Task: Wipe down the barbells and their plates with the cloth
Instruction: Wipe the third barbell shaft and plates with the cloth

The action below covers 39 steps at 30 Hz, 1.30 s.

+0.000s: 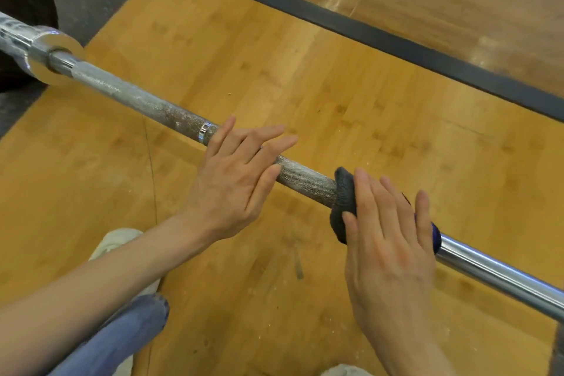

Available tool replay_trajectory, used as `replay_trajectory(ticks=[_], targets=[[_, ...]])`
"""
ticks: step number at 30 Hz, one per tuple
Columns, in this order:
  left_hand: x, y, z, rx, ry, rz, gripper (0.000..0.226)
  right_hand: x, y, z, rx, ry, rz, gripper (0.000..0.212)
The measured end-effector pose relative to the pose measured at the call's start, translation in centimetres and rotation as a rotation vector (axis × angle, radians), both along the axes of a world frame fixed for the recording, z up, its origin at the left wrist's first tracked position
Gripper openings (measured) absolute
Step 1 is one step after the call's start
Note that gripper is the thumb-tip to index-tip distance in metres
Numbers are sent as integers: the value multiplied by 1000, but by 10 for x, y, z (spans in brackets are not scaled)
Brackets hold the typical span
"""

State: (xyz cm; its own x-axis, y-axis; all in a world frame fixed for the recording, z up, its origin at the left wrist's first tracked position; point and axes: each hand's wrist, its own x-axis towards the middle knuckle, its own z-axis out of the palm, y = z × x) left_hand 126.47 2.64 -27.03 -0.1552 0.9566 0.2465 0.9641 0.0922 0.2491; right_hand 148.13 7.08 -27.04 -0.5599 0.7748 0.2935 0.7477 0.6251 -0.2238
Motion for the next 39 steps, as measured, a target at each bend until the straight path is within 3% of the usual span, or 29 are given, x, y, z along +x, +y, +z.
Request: replay_trajectory(ticks=[3,6,10,13,16,21,26,28,31,34,36,39], targets=[[-2,8,-2,32,-3,-1,48,-25,-3,-5,11,54,-57,44],[-4,16,-2,23,7,-7,49,-50,1,-9,44,62,20,43],[-9,27,2,22,-1,-29,51,-30,26,-6,97,-52,125,43],[-12,35,2,22,-5,-52,48,-14,38,3,81,-79,89,45],[-16,43,2,9,4,-84,47,-15,44,8,5,-92,76,45],[-23,57,3,2,-8,-125,45,-10,72,32,-327,-127,129,53],[-32,64,3,39,-51,-234,43,-12,85,43,-411,-184,135,57],[-39,64,2,52,-40,-304,44,-19,80,36,-333,-105,36,53],[-42,68,1,51,-41,-326,44,-44,63,13,-25,-27,-180,49],[-38,72,1,57,-45,-289,45,-96,44,-10,48,222,-427,48],[-36,75,0,63,-60,-279,45,-111,38,-20,74,277,-449,46],[-35,79,-1,81,-84,-256,43,-71,46,-34,172,186,-399,43]])
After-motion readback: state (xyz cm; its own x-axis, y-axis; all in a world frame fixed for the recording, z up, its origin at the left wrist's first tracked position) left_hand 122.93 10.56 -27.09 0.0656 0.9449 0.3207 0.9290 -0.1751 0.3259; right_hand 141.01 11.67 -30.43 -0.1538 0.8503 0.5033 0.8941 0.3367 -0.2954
